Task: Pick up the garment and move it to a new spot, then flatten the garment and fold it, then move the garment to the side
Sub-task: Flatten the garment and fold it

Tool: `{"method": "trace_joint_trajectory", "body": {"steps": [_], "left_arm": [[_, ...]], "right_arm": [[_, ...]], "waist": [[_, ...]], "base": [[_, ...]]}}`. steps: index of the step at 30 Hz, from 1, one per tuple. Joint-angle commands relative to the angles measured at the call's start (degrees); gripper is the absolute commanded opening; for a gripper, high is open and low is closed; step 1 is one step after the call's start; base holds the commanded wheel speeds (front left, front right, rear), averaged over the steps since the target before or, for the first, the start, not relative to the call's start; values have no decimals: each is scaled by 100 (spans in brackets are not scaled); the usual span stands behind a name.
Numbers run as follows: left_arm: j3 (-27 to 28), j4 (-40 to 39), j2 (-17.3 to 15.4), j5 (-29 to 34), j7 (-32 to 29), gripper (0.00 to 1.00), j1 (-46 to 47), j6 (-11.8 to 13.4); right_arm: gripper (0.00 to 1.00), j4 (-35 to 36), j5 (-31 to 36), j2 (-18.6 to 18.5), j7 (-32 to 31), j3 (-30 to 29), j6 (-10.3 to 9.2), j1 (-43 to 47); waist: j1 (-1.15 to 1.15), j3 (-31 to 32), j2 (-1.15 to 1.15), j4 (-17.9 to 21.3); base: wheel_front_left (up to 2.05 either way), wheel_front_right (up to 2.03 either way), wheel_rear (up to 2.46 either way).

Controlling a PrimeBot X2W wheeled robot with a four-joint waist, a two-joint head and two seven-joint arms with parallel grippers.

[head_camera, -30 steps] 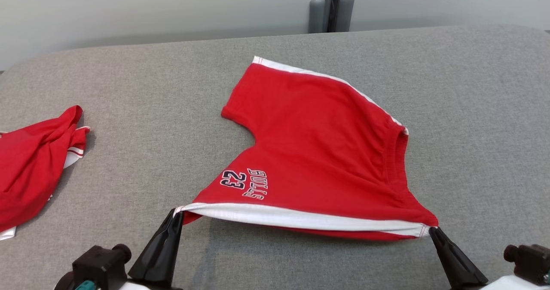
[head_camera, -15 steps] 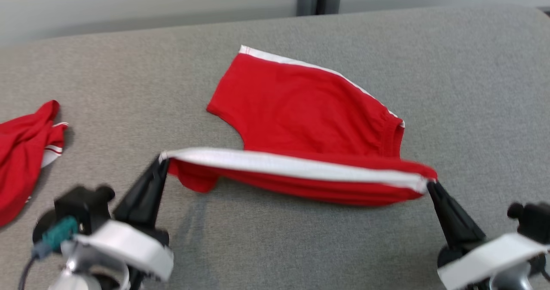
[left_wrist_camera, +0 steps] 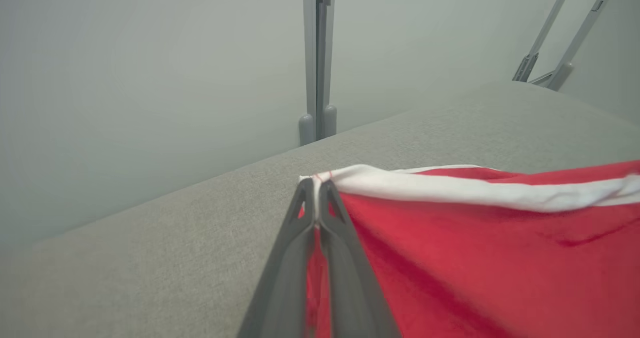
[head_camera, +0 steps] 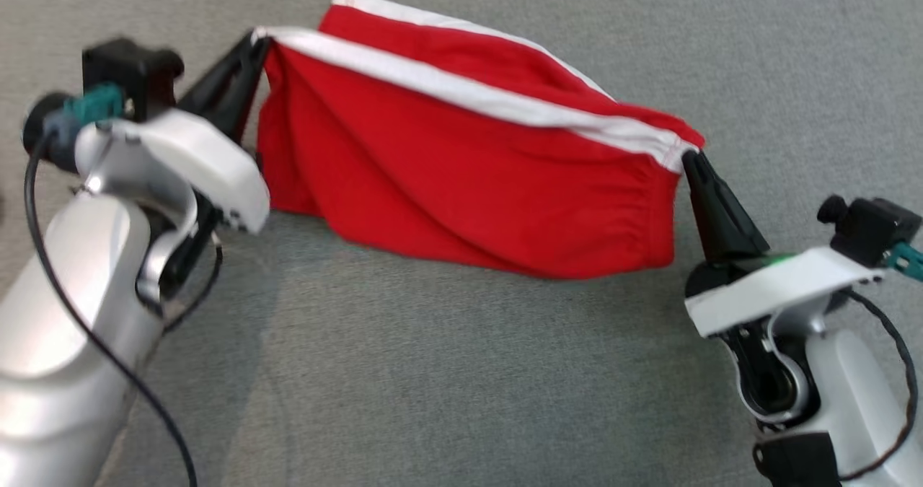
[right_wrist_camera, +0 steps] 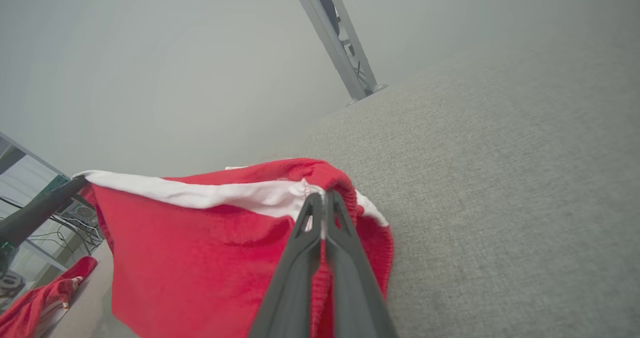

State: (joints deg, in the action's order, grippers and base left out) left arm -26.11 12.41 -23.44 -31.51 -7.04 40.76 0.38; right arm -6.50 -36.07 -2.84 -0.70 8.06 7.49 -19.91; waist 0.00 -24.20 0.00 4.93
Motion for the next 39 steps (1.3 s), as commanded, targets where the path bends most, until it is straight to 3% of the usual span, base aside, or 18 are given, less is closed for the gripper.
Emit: {"method": "trace_joint_trajectory", "body": {"steps": [1,11,19,20,21,22,23,33,39], "left_arm": [[-14,154,29,45,31,0,191,-46],[-283,2608,523,392,485,0,1701,-337],[-357,4042,870,373,995,0,2344,-524],[-357,4183,913,336,1049,0,2381,-554],[-346,4312,950,295,1104,23,2410,-584],[-348,4415,978,275,1176,73,2437,-601],[-333,4505,1019,231,1249,100,2449,-630],[-176,4585,1181,-9,2149,100,1890,-683],[353,3220,957,128,2218,100,989,-296]], "right_arm": [[0,-83,-124,-21,84,42,0,-114],[0,-1056,-570,-24,937,728,0,-1098],[0,-1638,-870,-26,1256,1150,0,-1601],[6,-1693,-893,-24,1285,1193,0,-1634],[46,-1745,-890,-23,1315,1221,0,-1652],[82,-1783,-864,-25,1349,1244,0,-1662],[100,-1812,-821,-25,1367,1266,0,-1658],[100,-1496,-238,-272,1507,1129,0,-966],[100,-852,287,-499,1562,726,0,-423]], "waist": [[0,-161,0,163],[0,-450,0,504],[0,-553,0,620],[0,-558,0,625],[0,-553,0,630],[0,-546,0,635],[0,-535,0,631],[0,-237,0,402],[0,-25,0,216]], "base": [[0,0,0],[0,0,0],[0,0,0],[0,0,0],[0,0,0],[0,0,0],[0,0,0],[0,0,0],[0,0,0]]}}
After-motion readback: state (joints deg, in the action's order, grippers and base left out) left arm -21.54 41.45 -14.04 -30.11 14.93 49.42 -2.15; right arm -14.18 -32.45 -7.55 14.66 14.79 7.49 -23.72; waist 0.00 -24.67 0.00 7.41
